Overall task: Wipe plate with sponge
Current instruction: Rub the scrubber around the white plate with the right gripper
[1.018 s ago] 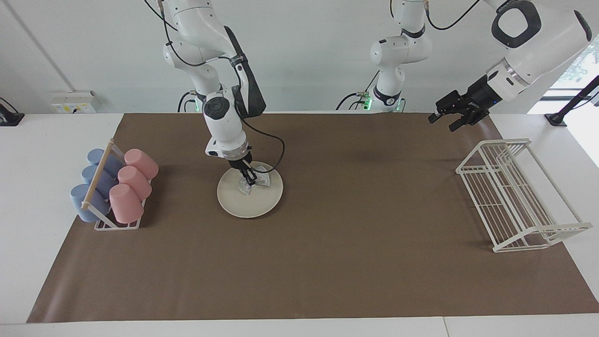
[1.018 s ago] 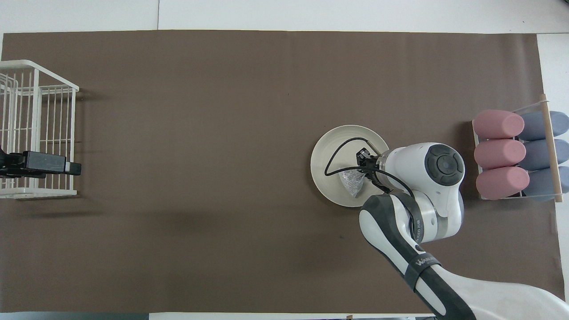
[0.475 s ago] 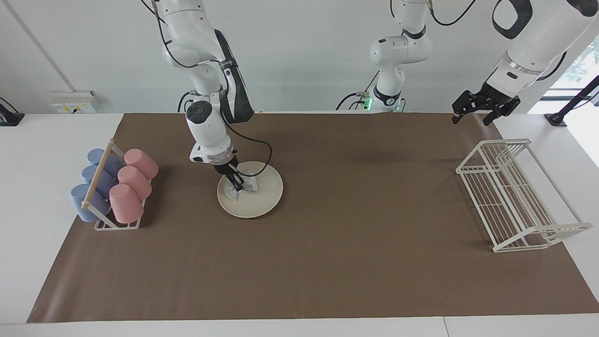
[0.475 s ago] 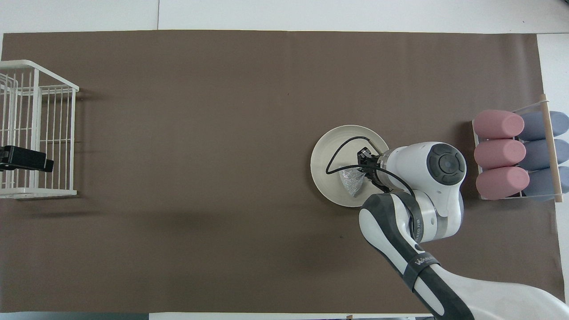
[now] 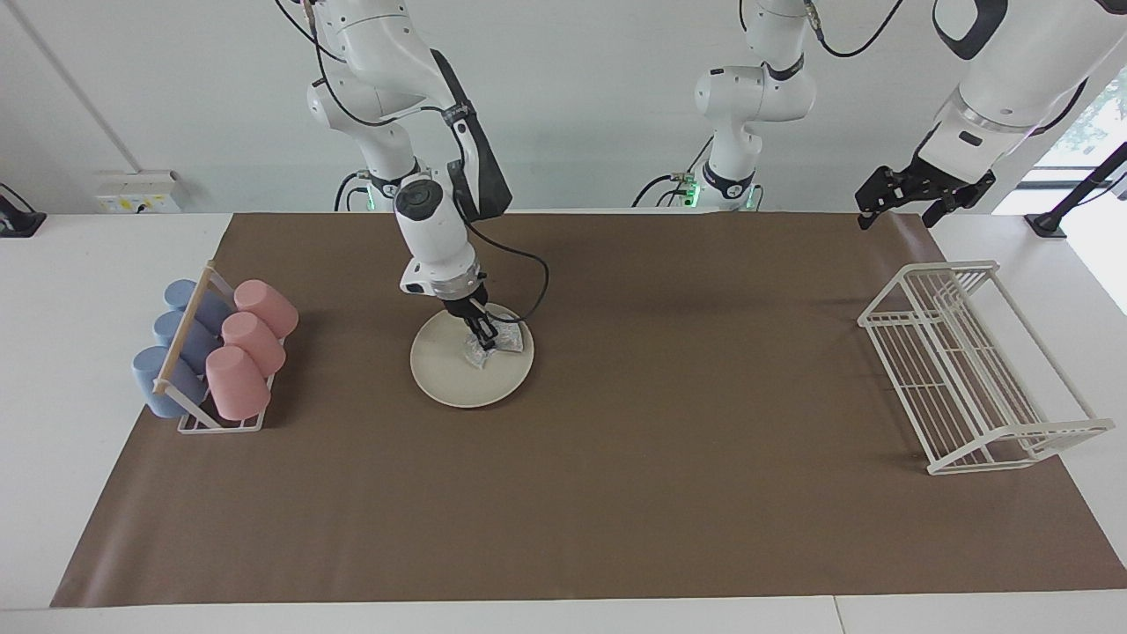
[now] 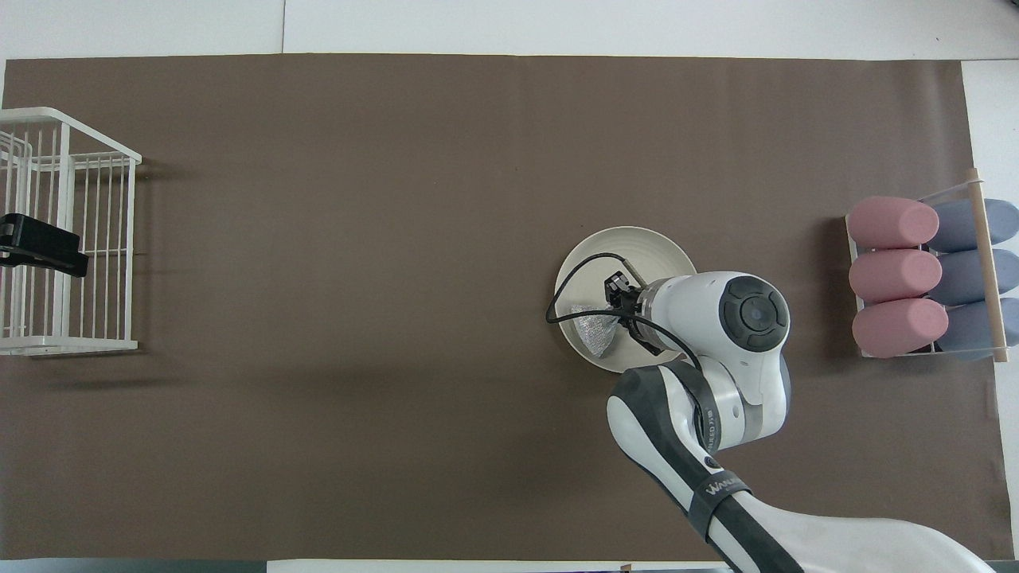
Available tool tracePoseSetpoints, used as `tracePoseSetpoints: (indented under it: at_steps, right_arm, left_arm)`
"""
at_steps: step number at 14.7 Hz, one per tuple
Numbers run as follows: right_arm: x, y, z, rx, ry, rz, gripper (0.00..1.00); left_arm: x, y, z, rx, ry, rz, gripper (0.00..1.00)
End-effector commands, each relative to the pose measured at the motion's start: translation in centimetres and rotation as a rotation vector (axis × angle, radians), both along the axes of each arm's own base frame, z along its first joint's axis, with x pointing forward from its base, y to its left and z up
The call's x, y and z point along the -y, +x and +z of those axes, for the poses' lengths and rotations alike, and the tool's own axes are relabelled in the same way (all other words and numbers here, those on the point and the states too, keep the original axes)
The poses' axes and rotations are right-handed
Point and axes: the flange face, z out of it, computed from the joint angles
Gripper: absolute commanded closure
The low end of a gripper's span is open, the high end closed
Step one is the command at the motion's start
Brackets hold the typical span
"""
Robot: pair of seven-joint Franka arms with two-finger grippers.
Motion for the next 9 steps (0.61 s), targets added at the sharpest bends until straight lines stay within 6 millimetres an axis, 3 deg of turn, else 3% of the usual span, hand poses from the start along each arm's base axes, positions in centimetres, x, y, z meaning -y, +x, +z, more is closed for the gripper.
tracePoseSetpoints:
  at_steps: [1,3,5,8,9]
  right_arm:
    - [4.2,1.4,-1.1,0.017,-0.012,0.085,1.0]
    - [6.2,2.1,-1.2,0.034,-0.022,0.136,1.0]
    - [6.5,2.2,-1.2,0.043,-0.026,0.164,1.0]
    - [5.4,1.8,-1.1,0.017,-0.013,0.078,1.0]
    - [3.3,1.1,-1.0,0.004,-0.006,0.048,1.0]
  left_arm:
    - [-0.5,0.6,0.0,-0.002,-0.013,0.028,0.0]
    - [-0.6,0.9,-1.3,-0.007,-0.013,0.029,0.0]
    - [-0.8,1.0,-1.7,-0.008,-0.011,0.031,0.0]
    - [0.1,0.9,-1.6,-0.002,-0.013,0.014,0.0]
    - [0.0,0.8,-1.6,-0.004,-0.016,0.017,0.0]
